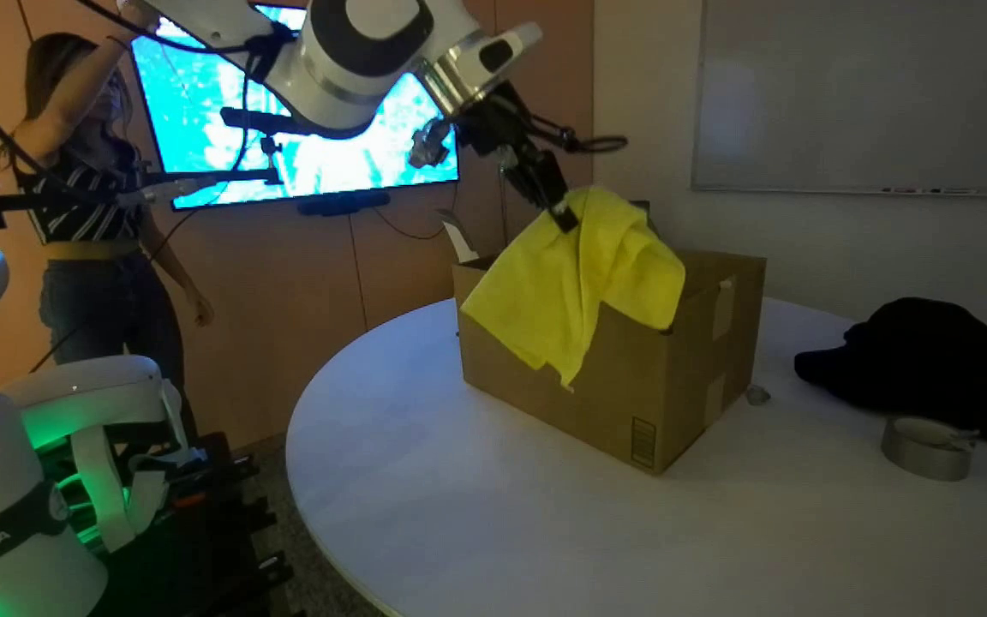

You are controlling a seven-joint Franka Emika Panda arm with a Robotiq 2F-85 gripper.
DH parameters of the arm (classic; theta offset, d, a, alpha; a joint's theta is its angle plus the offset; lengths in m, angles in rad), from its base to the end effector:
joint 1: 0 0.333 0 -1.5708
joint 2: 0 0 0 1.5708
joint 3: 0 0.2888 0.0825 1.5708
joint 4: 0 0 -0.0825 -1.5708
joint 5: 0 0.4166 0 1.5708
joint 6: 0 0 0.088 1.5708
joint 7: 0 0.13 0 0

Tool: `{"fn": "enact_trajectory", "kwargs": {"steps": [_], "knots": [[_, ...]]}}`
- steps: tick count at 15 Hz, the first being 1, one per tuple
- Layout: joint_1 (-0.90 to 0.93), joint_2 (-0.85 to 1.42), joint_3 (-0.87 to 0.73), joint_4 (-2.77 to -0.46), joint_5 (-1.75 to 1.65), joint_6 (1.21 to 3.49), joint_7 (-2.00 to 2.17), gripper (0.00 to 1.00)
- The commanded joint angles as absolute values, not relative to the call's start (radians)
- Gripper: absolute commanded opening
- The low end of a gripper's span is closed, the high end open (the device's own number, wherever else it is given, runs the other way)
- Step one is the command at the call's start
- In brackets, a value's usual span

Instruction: Put the marker on the towel then fold it inside.

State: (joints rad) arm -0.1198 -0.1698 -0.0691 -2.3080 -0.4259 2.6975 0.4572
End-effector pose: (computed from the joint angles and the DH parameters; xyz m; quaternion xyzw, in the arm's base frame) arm 0.5622 -0.0979 0.4119 0.9415 -0.1493 0.2861 0.0969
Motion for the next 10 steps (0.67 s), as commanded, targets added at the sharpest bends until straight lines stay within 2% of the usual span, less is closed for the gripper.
{"fn": "enact_trajectory", "kwargs": {"steps": [1,6,10], "knots": [[-0.131,-0.154,0.037,-2.162,-0.561,2.689,0.682,0.06],[-0.117,0.014,0.161,-1.945,-0.744,2.665,0.905,0.06],[-0.084,0.227,0.181,-1.793,-0.876,2.661,1.013,0.06]]}}
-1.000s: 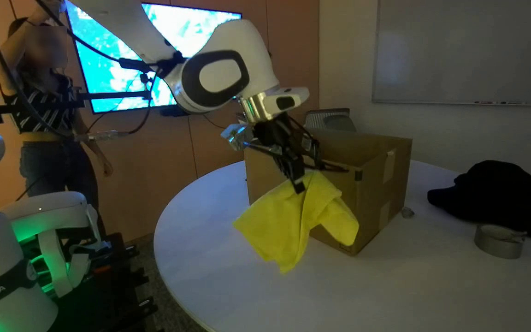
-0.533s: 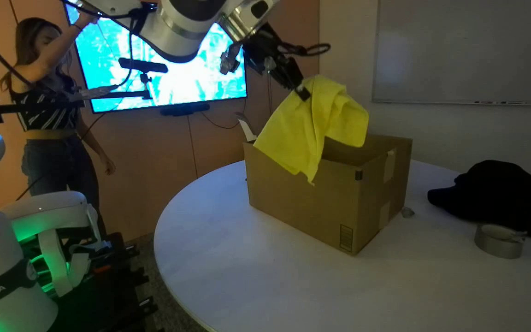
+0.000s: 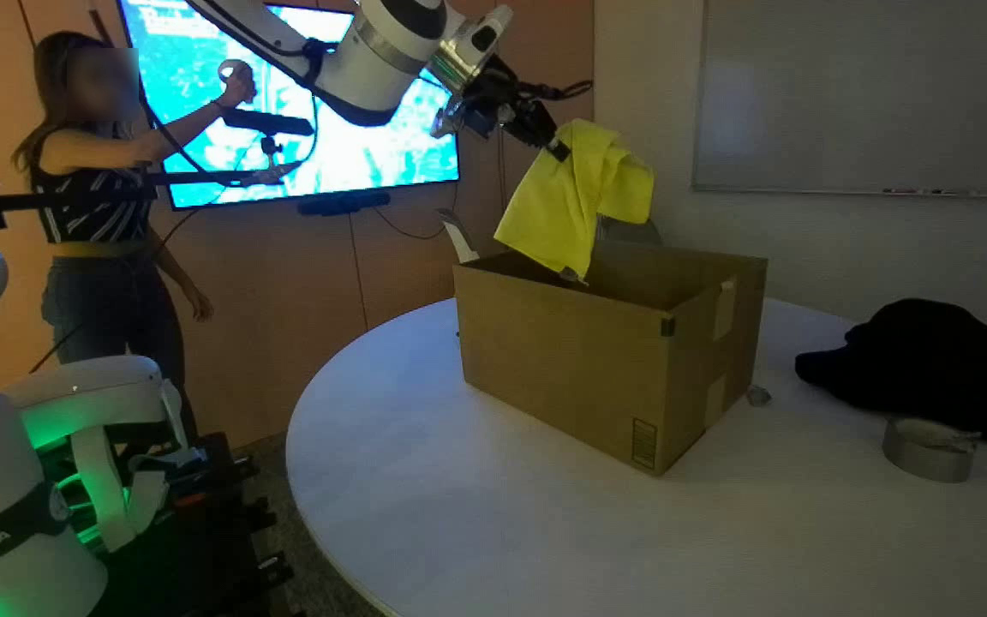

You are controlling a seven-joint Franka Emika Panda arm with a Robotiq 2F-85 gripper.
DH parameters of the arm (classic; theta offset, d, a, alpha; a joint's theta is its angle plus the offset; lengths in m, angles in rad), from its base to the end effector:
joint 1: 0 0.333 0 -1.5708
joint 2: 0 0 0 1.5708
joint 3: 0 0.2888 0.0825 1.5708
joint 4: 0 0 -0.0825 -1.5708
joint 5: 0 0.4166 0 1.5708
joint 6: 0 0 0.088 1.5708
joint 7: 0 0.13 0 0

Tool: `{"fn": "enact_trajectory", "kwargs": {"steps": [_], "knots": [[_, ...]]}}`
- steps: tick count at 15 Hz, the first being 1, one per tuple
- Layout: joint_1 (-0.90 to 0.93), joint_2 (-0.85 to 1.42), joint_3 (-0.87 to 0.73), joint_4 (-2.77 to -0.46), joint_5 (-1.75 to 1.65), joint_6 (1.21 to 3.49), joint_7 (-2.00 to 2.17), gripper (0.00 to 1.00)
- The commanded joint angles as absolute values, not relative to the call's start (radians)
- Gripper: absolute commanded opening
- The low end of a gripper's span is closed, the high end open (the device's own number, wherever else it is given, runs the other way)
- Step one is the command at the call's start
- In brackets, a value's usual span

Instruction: Put the marker on the towel then fold it inside.

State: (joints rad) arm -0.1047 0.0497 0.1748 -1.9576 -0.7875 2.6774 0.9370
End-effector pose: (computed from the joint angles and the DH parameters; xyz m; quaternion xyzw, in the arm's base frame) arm 0.6537 0.0592 0.4639 0.9042 -0.1254 0.3982 0.0905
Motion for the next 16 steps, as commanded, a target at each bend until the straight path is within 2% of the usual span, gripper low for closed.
{"fn": "enact_trajectory", "kwargs": {"steps": [1,4,5,6,7,10,13,16], "knots": [[-0.072,0.287,0.177,-1.751,-0.889,2.654,1.023,0.06],[-0.059,0.438,0.182,-1.654,-0.846,2.644,0.972,0.06],[-0.063,0.481,0.193,-1.624,-0.817,2.631,0.932,0.47],[-0.06,0.513,0.197,-1.606,-0.812,2.623,0.924,0.48],[0.019,0.53,0.107,-1.59,-0.733,2.634,0.864,0.55],[0.051,0.54,0.071,-1.58,-0.6,2.635,0.736,0.77],[0.053,0.443,0.058,-1.669,-0.435,2.631,0.561,0.99],[0.021,0.29,0.066,-1.796,-0.255,2.585,0.361,1.0]]}}
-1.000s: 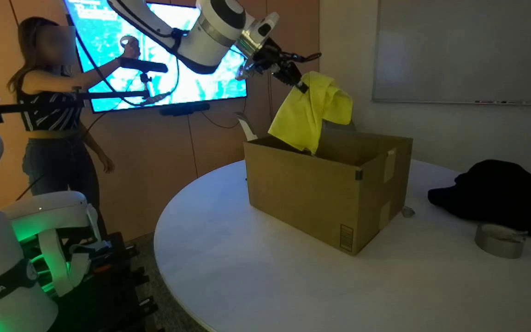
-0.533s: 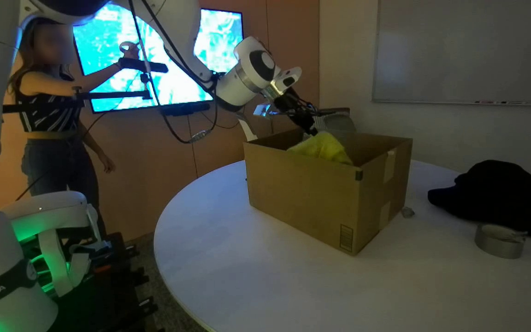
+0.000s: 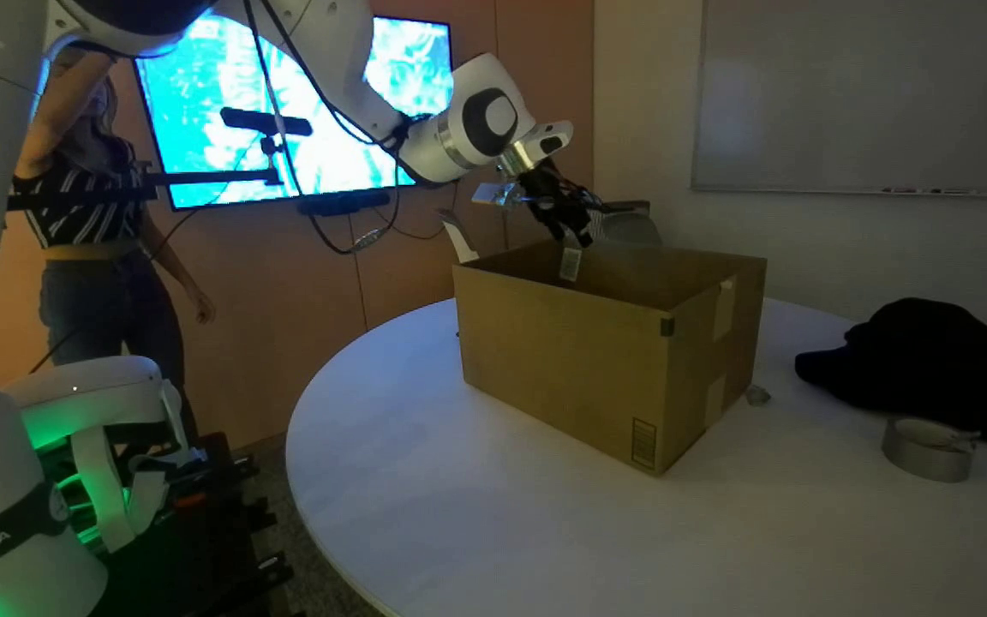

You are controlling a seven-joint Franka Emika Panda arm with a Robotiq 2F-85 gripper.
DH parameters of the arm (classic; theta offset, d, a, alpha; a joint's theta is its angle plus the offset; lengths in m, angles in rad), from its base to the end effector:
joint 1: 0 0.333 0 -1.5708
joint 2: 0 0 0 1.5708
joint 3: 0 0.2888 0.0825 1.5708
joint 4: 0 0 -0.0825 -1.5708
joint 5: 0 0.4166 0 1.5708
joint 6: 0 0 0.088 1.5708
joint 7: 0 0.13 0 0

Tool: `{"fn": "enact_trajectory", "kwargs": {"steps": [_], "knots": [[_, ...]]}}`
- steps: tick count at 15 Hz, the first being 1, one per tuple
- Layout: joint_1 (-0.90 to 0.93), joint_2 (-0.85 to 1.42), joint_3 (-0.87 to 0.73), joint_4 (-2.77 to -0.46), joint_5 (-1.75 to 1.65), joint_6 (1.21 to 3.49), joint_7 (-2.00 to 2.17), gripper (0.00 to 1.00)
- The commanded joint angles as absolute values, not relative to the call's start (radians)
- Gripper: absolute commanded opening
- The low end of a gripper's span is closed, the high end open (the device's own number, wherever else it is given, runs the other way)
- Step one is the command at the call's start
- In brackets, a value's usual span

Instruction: Put the marker on the towel then fold it inside.

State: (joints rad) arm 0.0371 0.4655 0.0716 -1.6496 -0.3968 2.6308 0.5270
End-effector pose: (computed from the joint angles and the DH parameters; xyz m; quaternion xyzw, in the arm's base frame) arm 0.7383 0.0798 0.3392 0.9575 -0.0663 0.2780 0.0378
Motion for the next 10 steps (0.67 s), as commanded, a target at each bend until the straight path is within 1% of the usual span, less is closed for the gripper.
{"fn": "enact_trajectory", "kwargs": {"steps": [1,6,10], "knots": [[0.013,0.248,0.066,-1.823,-0.203,2.554,0.309,1.0],[-0.023,-0.014,0.05,-2.027,0.008,2.359,0.105,1.0],[-0.026,-0.225,0.004,-2.217,0.081,2.234,0.042,1.0]]}}
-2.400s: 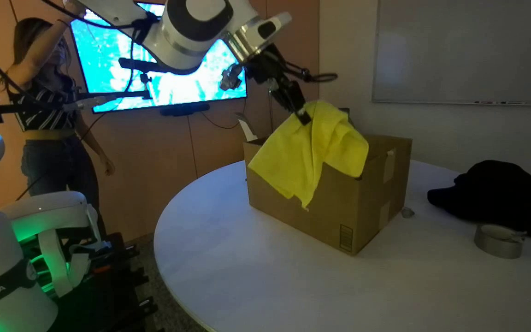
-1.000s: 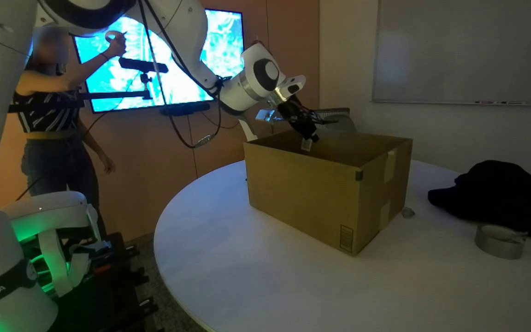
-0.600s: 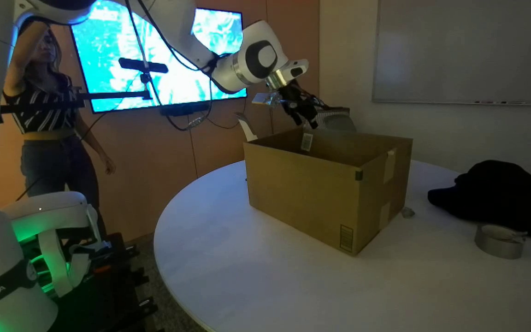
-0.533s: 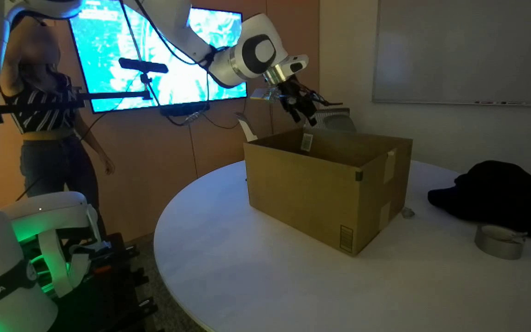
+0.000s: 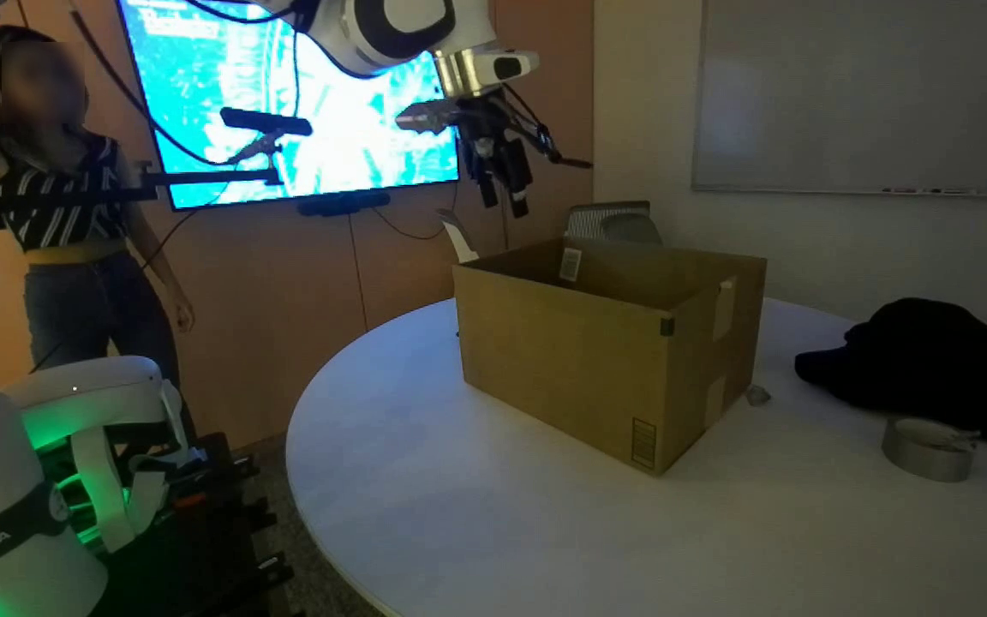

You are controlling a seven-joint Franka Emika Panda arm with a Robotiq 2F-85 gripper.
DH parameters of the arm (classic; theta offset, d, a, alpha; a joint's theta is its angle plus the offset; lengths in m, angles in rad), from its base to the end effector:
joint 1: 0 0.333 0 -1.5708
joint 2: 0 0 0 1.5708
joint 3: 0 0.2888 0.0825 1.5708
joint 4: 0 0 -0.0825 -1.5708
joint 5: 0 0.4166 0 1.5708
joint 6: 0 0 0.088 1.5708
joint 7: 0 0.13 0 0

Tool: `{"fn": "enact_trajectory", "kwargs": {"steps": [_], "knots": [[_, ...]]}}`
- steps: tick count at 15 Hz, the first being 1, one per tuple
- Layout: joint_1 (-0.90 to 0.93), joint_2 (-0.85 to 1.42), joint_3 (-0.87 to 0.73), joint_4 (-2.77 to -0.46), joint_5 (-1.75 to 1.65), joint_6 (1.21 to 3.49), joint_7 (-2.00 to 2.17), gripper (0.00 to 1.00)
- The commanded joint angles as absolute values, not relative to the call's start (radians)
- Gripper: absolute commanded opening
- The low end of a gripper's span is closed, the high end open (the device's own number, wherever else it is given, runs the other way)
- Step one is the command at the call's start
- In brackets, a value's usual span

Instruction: Put the marker on the towel then fold it inside.

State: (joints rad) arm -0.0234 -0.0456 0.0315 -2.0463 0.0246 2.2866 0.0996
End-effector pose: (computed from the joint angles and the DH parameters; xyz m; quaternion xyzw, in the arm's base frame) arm 0.6034 0.0060 0.4267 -0.9884 0.0518 -0.1417 0.0173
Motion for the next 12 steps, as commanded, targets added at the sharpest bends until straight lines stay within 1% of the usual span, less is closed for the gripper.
{"fn": "enact_trajectory", "kwargs": {"steps": [1,6,12], "knots": [[-0.027,-0.278,-0.008,-2.268,0.083,2.209,0.041,1.0],[-0.054,-0.547,-0.06,-2.528,0.064,2.131,0.058,1.0],[-0.147,-0.881,-0.103,-2.81,0.015,2.05,0.048,1.0]]}}
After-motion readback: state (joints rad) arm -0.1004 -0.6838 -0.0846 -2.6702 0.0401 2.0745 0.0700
